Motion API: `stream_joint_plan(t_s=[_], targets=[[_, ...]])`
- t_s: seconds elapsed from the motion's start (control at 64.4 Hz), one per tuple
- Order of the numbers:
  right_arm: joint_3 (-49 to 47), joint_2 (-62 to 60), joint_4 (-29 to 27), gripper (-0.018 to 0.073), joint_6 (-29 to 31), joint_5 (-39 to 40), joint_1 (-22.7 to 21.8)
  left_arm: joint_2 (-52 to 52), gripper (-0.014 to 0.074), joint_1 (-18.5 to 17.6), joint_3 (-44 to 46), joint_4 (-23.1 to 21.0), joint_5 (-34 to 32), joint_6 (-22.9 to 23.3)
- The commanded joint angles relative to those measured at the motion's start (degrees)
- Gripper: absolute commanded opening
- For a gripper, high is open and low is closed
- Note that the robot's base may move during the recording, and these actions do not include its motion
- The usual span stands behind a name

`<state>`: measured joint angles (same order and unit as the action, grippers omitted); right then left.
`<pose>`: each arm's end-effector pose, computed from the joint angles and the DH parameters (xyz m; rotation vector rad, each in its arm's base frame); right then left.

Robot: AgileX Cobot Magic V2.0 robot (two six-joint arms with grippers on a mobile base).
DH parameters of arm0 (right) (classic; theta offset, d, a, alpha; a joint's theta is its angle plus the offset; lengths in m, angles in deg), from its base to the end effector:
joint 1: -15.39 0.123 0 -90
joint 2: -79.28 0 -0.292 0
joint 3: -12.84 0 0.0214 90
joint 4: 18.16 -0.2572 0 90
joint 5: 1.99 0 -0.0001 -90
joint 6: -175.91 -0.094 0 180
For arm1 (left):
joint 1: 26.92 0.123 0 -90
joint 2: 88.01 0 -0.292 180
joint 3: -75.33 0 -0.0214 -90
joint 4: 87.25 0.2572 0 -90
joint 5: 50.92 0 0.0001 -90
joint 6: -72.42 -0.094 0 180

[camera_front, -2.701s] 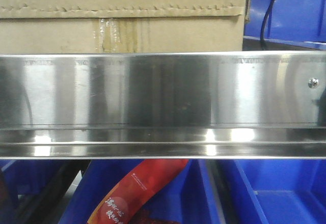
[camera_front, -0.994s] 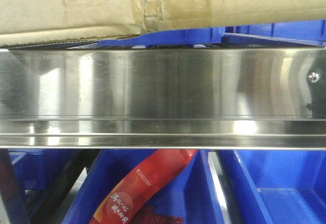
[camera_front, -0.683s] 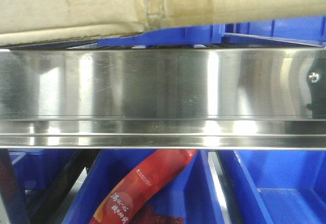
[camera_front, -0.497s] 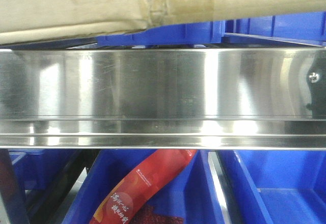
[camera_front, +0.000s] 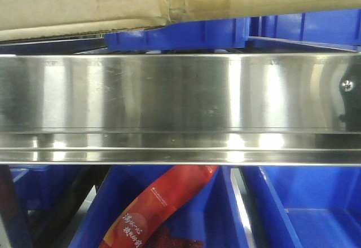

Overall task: Grab carton from right shelf to conveyor
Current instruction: 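Lift the carton with both grippers and pull it off the shelf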

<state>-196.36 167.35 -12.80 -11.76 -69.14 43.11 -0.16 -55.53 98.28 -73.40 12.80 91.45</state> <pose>0.2472 0.1208 0.5111 -0.3756 2.1725 0.2313 0.2601 -0.1189 0.4867 0.1884 2.2115 -0.1576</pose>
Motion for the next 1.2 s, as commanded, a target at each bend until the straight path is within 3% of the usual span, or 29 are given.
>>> stream_joint_plan(t_s=[0.0,1.18], targets=[[-0.14,-0.22,-3.09,-0.0064,1.31,5.09,0.53,-1.03,-0.0017,-1.11,0.35,-5.58,-6.12,-2.11],[-0.14,-0.22,-3.09,-0.0064,1.31,5.09,0.53,-1.03,-0.0017,-1.11,0.35,-5.58,-7.67,-2.11]])
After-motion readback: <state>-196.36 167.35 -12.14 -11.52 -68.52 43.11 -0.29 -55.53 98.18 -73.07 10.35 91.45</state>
